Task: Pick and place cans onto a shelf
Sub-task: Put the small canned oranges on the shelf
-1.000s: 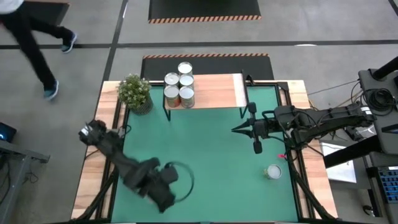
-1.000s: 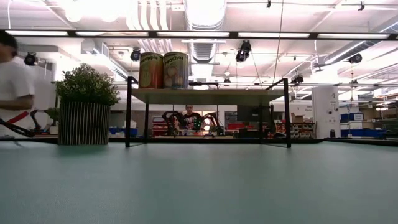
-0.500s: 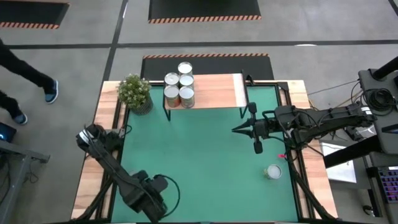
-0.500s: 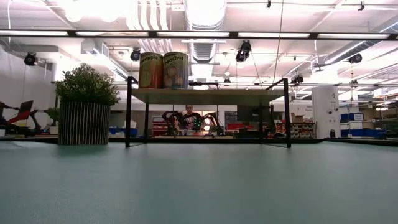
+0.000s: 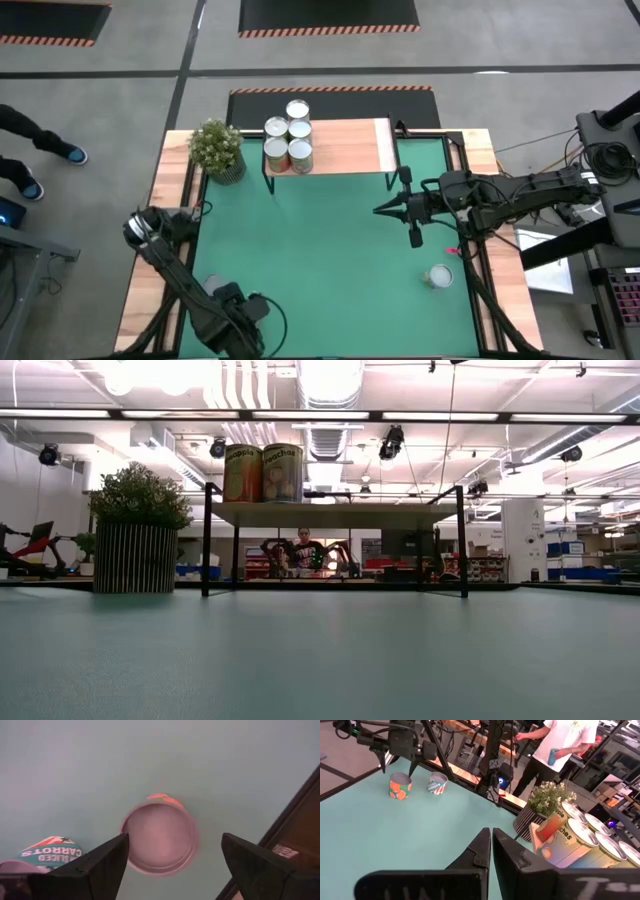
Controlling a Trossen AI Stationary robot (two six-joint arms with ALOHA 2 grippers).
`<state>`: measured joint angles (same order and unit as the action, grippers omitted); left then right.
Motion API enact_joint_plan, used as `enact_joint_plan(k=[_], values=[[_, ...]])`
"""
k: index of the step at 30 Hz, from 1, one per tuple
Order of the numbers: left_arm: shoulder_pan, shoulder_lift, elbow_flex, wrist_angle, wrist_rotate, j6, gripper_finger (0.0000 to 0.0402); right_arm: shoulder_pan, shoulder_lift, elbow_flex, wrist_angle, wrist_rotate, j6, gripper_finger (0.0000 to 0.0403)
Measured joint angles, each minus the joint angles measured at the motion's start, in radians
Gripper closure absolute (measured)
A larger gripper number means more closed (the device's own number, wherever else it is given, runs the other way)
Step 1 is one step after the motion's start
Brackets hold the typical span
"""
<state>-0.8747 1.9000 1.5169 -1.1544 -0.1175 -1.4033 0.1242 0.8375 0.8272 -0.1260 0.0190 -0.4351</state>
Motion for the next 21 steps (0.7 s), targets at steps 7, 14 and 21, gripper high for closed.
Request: enact_joint_plan(k=[7,14,21], values=[[-0.013,0.046,0.002,0.021,-0.001,-0.001,0.0103,0.0,0.0,0.0,0.0,0.0,0.0,0.0394],[-0.017,0.046,0.002,-0.001,0.006,-0.002,0.0103,0.0,0.0,0.0,0.001,0.0,-0.002,0.0394],[-0.017,0.046,0.003,-0.003,0.033,0.011,0.0102,0.0,0.0,0.0,0.001,0.0,-0.002,0.0394]])
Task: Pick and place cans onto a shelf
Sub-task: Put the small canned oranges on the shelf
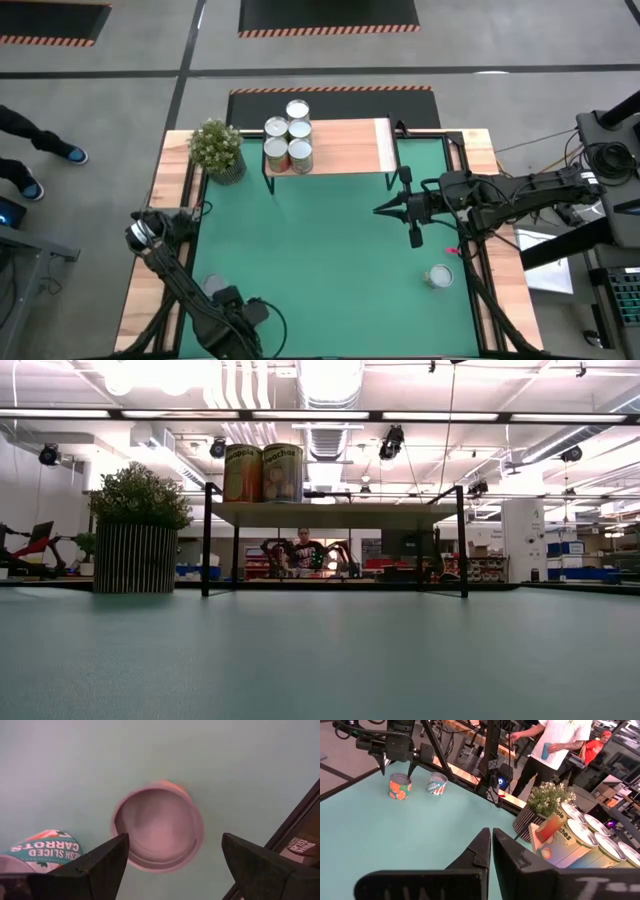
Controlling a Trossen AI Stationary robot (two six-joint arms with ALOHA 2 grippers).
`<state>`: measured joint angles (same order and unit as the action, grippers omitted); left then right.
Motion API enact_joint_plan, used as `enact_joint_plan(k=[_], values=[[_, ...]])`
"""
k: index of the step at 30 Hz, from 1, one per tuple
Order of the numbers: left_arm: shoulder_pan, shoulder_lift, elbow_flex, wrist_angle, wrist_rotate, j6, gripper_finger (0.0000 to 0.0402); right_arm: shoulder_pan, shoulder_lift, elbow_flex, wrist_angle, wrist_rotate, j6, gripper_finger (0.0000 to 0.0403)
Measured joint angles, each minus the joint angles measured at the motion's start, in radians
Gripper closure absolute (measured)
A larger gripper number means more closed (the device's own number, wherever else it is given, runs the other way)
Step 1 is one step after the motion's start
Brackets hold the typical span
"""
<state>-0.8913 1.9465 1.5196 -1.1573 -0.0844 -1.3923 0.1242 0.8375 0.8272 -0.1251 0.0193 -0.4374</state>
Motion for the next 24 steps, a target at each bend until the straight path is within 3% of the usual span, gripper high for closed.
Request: enact_joint_plan(k=[6,15,24], values=[[0.0,0.0,0.0,0.008,0.05,-0.006,0.0085,0.0,0.0,0.0,0.0,0.0,0.0,0.0394],[0.006,-0.016,0.0,-0.027,0.051,-0.003,0.0006,0.0,0.0,-0.001,-0.009,0.0,0.0,0.0394],[0.002,-0.016,0.0,-0.02,0.147,0.066,0.0028,0.0,0.0,-0.001,-0.012,0.003,-0.001,0.0394]])
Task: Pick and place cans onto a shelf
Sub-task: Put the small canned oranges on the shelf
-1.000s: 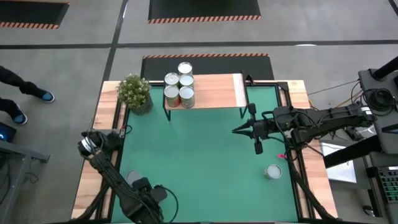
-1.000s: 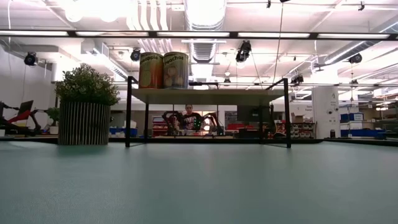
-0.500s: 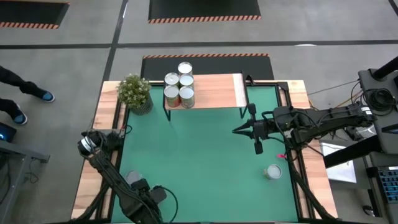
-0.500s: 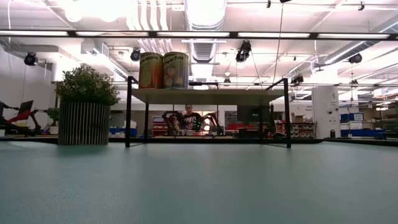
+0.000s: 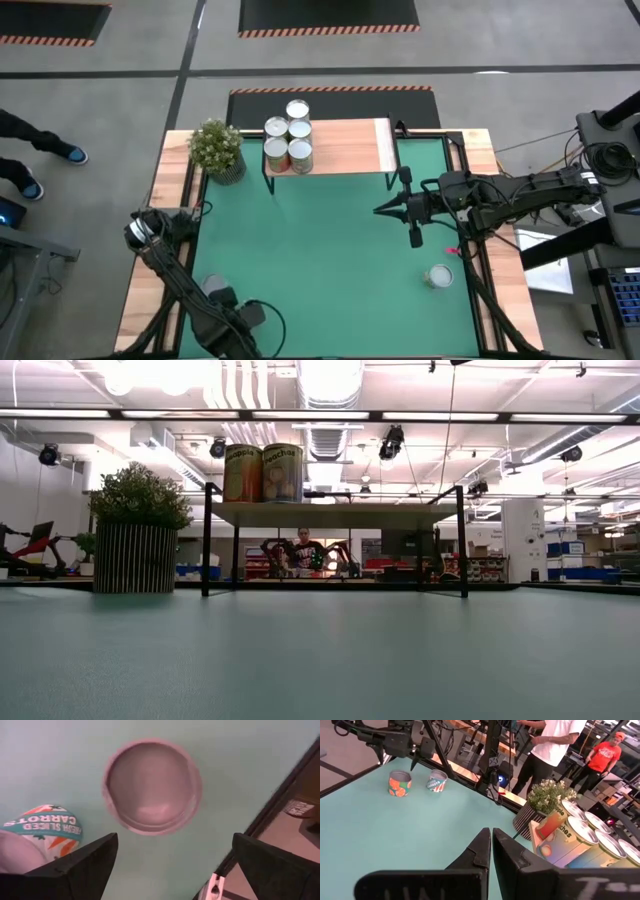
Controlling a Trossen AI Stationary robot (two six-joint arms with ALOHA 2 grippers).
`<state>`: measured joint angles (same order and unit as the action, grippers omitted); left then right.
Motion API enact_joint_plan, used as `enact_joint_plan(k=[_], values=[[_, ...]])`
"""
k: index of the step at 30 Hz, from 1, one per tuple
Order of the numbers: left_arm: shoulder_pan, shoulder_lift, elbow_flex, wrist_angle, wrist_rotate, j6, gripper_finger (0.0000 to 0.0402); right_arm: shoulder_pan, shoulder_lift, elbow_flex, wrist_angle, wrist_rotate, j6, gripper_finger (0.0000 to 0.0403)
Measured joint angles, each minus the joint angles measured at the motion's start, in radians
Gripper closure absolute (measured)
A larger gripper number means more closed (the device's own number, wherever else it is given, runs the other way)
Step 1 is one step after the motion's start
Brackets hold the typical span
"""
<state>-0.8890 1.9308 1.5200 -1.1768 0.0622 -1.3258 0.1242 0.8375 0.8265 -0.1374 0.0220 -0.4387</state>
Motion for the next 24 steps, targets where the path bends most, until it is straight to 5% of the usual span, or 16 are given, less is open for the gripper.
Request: enact_joint_plan(k=[24], values=[[0.024,0.002,-0.004,-0.009,-0.126,0.016,0.0029,0.0,0.0,0.0,-0.017,0.006,0.0,0.0394]])
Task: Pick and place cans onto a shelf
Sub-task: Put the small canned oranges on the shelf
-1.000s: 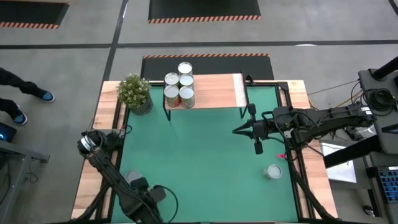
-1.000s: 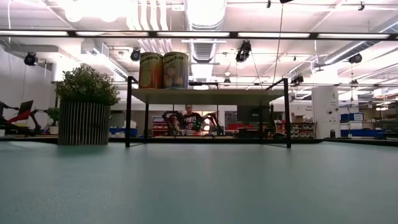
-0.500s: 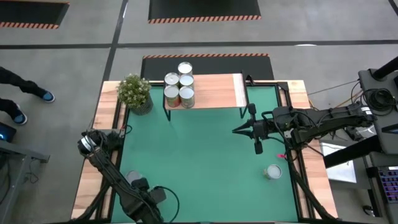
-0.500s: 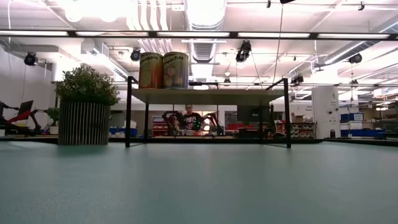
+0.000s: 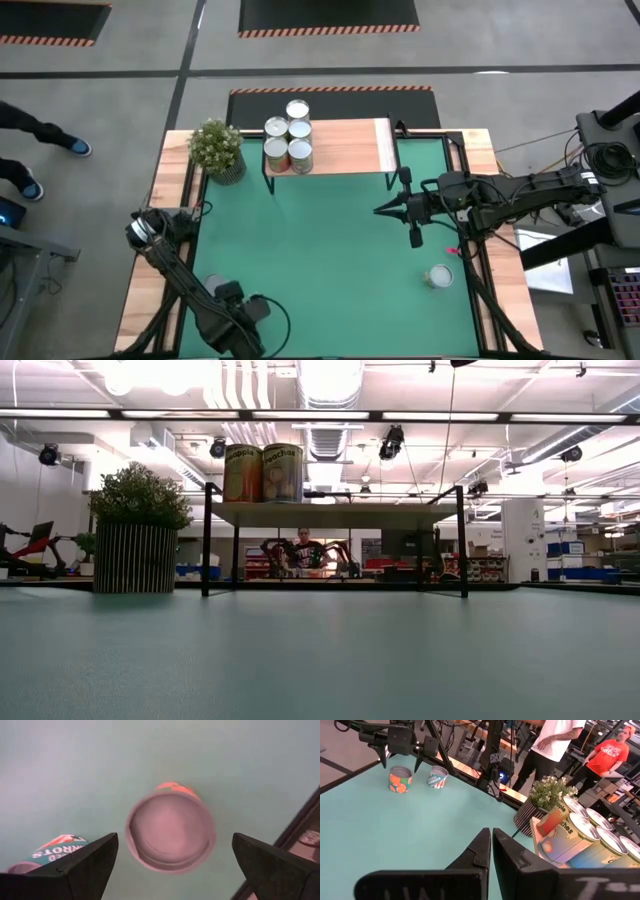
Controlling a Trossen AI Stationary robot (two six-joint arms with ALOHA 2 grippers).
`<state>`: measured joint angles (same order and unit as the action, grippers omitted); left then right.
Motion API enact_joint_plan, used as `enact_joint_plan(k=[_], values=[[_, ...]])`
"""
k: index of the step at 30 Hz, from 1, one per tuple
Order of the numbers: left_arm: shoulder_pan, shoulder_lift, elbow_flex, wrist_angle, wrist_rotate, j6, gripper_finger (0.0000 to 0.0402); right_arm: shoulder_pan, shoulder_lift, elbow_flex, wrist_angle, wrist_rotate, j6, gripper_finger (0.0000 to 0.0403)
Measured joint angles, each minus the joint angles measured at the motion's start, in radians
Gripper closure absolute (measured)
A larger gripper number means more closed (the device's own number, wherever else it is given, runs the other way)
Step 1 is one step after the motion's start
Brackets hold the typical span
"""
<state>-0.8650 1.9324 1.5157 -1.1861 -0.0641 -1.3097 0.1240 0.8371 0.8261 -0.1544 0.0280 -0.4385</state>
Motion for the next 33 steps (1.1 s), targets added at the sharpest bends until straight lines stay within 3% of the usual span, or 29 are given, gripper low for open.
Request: enact_joint_plan(k=[9,20,27,33], values=[[0.001,0.0,-0.055,0.066,-0.013,-0.009,0.0036,0.0,0.0,0.0,-0.008,0.0,0.0,0.0394],[0.001,0.001,-0.102,0.114,-0.004,-0.004,0.008,0.0,0.0,0.0,-0.009,0.001,0.0,0.0394],[0.027,0.001,-0.054,0.082,0.005,0.057,0.0133,0.0,-0.004,0.0,-0.02,0.001,0.001,0.0394],[0.147,0.001,0.069,-0.009,0.001,0.258,0.012,0.0,-0.053,0.0,-0.047,0.001,0.025,0.0394]])
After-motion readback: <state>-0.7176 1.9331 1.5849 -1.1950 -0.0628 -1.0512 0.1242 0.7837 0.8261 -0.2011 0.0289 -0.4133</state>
